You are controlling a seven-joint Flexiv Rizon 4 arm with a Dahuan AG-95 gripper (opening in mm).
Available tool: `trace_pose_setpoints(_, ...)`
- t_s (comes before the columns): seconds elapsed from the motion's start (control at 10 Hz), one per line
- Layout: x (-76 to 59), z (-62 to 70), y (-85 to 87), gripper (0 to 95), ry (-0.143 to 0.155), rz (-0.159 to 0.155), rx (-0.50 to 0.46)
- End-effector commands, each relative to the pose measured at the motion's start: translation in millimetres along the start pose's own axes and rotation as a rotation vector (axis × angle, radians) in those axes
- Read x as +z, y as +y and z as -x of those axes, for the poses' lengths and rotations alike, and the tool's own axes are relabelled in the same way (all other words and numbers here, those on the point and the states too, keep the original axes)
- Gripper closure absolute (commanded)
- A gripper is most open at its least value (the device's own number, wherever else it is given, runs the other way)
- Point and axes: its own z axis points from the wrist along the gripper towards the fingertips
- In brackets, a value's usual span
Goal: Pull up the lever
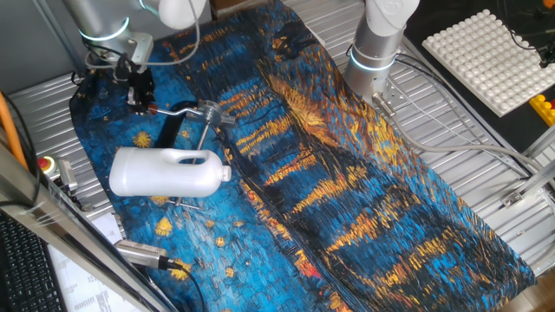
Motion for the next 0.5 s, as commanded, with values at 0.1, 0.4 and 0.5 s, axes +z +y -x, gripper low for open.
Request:
trace_pose_setpoints(0.1,-8.0,3.6,3.9,38.0,0.027,0.001,0.018)
trace_pose_setpoints(0.4,-32.1,-8.0,6.7,38.0,0.052,-0.016,0.047)
trace_pose_setpoints(0.5,-41.0,-15.3,11.1,38.0,0.063,-0.016,0.055)
